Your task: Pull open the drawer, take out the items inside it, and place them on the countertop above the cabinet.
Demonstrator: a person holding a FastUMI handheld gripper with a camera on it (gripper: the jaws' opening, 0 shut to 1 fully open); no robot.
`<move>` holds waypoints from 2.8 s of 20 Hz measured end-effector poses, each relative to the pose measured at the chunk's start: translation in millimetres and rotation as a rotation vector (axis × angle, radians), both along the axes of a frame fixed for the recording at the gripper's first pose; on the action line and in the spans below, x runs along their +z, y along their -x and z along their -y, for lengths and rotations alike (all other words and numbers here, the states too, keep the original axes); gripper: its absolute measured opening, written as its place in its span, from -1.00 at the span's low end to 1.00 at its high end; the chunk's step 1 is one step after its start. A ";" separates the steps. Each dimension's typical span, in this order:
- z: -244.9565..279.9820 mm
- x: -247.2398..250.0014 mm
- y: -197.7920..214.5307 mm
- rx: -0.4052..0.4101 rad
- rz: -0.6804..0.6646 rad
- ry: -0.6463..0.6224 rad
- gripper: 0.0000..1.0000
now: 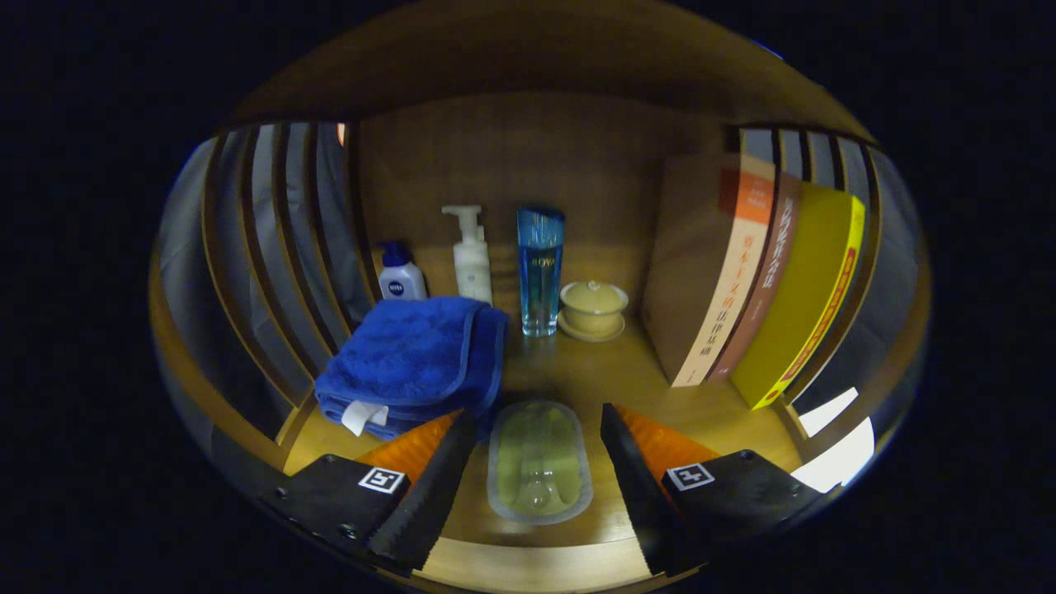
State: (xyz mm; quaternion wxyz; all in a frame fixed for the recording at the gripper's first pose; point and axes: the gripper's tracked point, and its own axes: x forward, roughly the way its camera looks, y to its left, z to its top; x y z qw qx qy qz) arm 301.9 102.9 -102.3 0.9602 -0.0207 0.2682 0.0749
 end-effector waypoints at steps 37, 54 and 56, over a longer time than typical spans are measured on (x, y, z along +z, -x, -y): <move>29.3 120.7 291.6 -0.007 0.526 -0.094 0.97; 22.0 -23.1 316.9 -0.060 0.453 -0.136 0.95; 15.5 -25.5 323.7 -0.040 0.466 -0.133 0.96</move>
